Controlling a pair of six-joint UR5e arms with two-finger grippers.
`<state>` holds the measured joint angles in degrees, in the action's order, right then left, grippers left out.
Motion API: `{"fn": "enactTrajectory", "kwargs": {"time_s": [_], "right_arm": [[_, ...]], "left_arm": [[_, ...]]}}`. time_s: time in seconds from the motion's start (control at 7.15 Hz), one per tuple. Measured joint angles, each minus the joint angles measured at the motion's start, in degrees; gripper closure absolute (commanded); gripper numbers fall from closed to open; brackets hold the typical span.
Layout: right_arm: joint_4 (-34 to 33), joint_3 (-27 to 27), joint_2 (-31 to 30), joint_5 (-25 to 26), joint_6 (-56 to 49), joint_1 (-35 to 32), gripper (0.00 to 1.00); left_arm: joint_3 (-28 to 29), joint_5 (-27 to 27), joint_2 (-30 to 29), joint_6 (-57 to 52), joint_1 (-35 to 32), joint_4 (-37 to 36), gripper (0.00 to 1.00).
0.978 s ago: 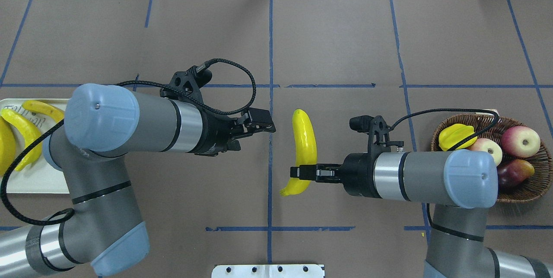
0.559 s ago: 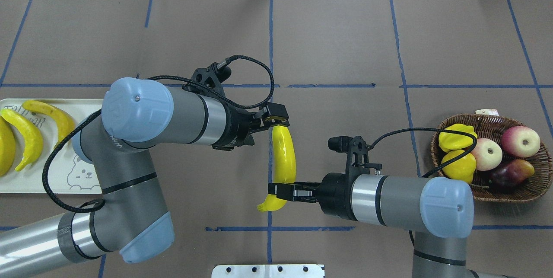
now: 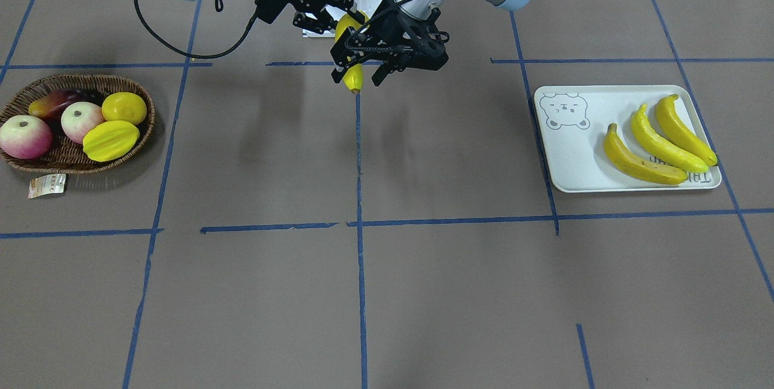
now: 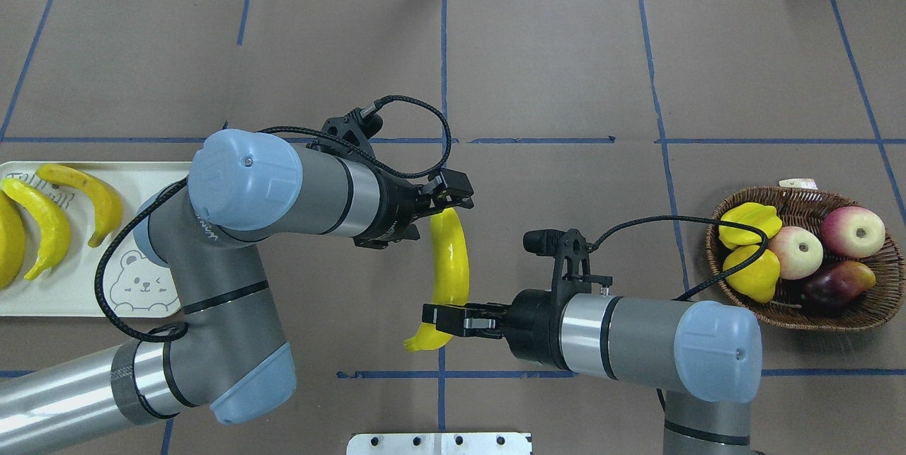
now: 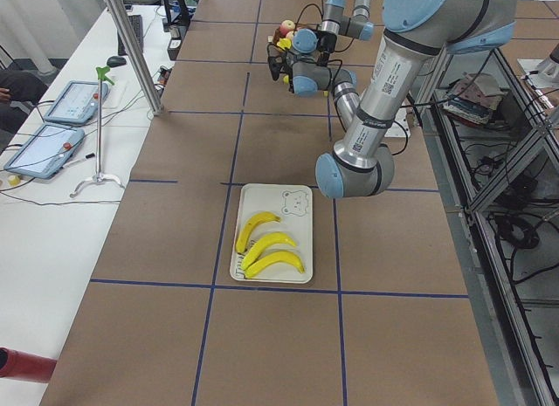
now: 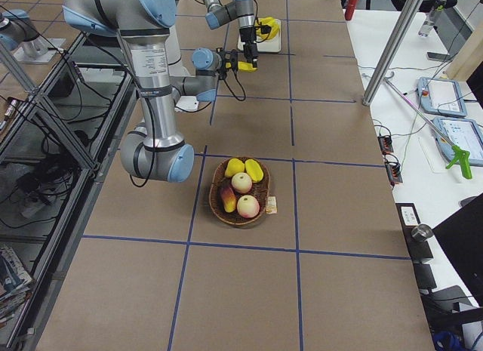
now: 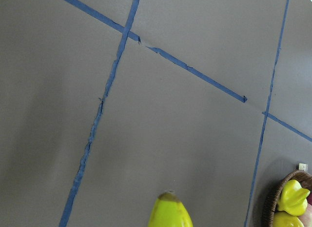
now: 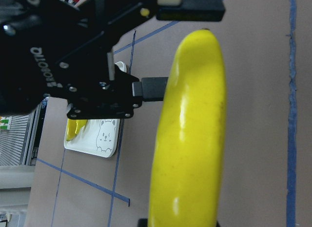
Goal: Transfer all bananas from basket to plate
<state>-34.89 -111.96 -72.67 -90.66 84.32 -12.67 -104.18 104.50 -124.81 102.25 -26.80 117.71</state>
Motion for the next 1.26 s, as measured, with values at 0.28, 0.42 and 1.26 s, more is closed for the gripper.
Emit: {"fn": "enactTrajectory", "kwargs": {"time_s": [0.28, 0.42, 1.26], "right_arm": [[0.0, 0.1, 0.2, 0.0, 0.0, 0.1, 0.88], [0.0, 0.2, 0.2, 0.1, 0.0, 0.1, 0.88], [-0.1, 0.8, 0.2, 0.1, 0.0, 0.0, 0.88]], "left_arm": [[0.3, 0.1, -0.2, 0.8, 0.2, 0.1, 0.17], [0.3, 0.1, -0.3, 1.1, 0.3, 0.1, 0.23], [0.2, 0.2, -0.5, 2.9, 1.0, 0.2, 0.44]]}}
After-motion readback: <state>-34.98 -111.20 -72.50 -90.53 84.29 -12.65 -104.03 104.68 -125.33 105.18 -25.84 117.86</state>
